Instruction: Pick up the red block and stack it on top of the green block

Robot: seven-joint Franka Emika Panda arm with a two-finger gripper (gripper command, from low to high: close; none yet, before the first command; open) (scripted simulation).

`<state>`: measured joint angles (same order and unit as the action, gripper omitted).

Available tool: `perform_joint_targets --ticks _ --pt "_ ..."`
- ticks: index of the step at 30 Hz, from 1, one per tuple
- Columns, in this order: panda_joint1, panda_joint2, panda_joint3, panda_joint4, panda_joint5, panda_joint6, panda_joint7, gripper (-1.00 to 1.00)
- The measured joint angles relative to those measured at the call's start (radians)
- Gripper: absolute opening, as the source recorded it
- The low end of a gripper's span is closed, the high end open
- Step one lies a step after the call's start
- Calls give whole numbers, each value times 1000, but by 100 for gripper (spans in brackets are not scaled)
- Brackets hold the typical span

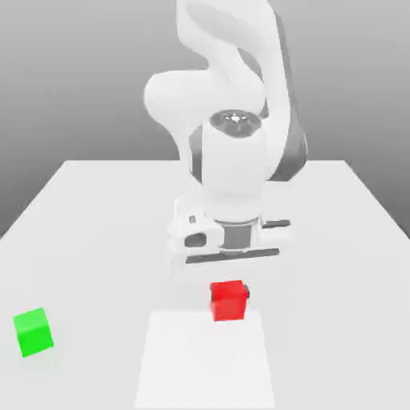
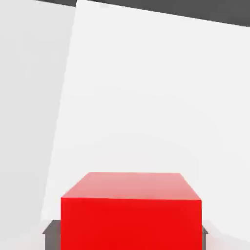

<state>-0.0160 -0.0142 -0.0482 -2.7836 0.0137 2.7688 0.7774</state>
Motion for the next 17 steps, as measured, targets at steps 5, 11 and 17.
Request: perform_joint_targets --ticks 5,11,17 --pt "-249 50 -88 133 18 -85 110 -100" --pt "-421 146 -176 265 52 -121 204 -100" --pt "-447 273 -143 278 118 -12 162 100"
